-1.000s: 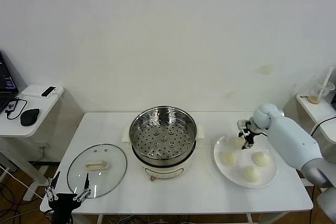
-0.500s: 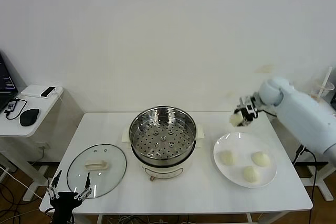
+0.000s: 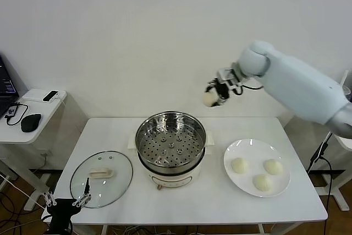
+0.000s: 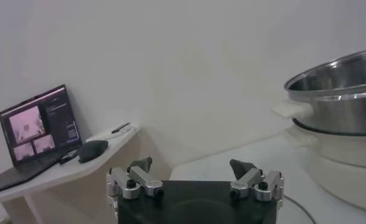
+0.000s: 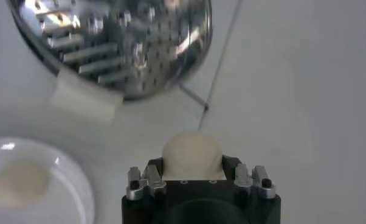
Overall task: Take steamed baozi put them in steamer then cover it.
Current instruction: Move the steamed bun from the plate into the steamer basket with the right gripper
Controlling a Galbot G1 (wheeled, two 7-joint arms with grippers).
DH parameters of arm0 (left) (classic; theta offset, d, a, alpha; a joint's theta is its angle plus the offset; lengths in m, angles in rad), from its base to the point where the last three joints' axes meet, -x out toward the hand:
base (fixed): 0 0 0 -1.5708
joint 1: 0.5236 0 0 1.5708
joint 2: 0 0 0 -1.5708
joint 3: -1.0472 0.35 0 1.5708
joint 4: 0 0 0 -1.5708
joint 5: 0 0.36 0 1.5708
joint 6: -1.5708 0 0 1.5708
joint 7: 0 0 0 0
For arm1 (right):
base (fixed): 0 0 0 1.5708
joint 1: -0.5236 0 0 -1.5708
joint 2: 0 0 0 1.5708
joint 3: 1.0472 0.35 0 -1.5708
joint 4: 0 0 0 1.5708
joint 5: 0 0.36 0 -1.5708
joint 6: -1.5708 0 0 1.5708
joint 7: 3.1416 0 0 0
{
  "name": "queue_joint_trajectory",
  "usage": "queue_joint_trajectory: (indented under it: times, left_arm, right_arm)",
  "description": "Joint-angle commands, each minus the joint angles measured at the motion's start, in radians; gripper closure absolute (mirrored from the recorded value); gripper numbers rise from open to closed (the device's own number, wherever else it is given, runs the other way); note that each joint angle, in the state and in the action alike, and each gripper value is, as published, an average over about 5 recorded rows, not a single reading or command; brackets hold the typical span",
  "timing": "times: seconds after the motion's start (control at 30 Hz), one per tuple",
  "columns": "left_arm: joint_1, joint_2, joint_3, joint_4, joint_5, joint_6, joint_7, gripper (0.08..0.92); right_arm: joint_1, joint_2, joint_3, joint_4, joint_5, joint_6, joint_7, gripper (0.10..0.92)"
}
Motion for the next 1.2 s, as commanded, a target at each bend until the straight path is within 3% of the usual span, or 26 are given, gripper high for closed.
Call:
queue_joint_trajectory:
  times: [0.03,0.37,0.67,1.2]
  left_arm:
    - [-0.001,0.000,-0.011,-0.002,-0.003,0.001,0.001,0.177]
    - [0.003,-0.009,-0.029,-0.015,-0.003,0.005,0.003,0.177]
    - [0.002,-0.022,-0.031,-0.015,-0.001,0.004,0.002,0.177]
    - [0.010,-0.023,-0.031,-0.026,-0.001,-0.001,0.000,0.177]
  right_arm:
    - [0.082,0.125,-0.151,0.026,0.062,0.077,0.020,0.423]
    - [-0.013,0.195,-0.254,0.000,-0.119,0.264,0.086,0.423]
    - [-0.066,0.259,-0.232,-0.136,-0.320,0.442,0.163,0.423]
    - [-0.122,0.350,-0.139,-0.363,-0.486,0.573,0.246,0.387]
